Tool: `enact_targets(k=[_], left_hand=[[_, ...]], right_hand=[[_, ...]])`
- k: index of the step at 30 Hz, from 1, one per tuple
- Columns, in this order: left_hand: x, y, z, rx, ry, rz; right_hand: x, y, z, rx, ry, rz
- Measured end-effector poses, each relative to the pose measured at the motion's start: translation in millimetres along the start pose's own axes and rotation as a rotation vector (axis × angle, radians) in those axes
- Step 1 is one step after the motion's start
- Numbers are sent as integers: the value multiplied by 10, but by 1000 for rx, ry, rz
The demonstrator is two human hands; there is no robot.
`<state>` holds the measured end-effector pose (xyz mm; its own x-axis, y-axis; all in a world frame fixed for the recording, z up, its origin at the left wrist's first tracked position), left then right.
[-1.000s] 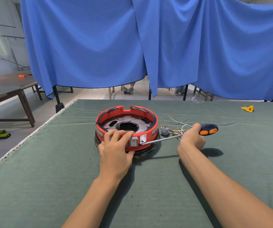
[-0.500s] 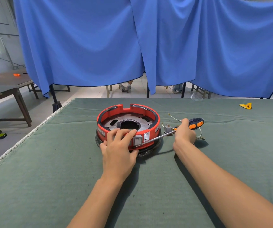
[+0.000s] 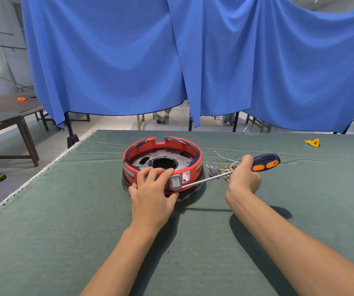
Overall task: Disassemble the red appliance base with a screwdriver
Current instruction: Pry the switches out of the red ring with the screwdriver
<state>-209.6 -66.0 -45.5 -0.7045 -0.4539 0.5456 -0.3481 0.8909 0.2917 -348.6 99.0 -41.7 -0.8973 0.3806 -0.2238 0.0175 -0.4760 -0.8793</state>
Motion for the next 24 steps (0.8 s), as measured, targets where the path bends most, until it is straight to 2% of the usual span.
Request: enact_targets(k=[6,12,19,24], left_hand=[[20,14,-3,7,81,-2],[45,130,35,302,245,174],[51,101,3,209,285,224],[44,103,-103,68,333,337]], right_hand=[[-70,-91,-21,50,-42,-36],[-125,-162,-179,87,-76,-72],[-200,-247,-161,125,-197,-151],[-71,-335,-150,106,-248,-176]])
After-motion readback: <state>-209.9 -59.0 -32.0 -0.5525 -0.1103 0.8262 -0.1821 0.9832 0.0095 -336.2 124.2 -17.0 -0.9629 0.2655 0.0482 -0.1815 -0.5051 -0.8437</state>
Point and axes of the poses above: each hand's wrist, its own x-axis towards the middle knuckle, its own z-axis out of the palm, y = z × x, the point moved 4 cm from there along x, towards the middle knuckle, and after that the axes turned 11 degrees about x, right-handed, at the moved point
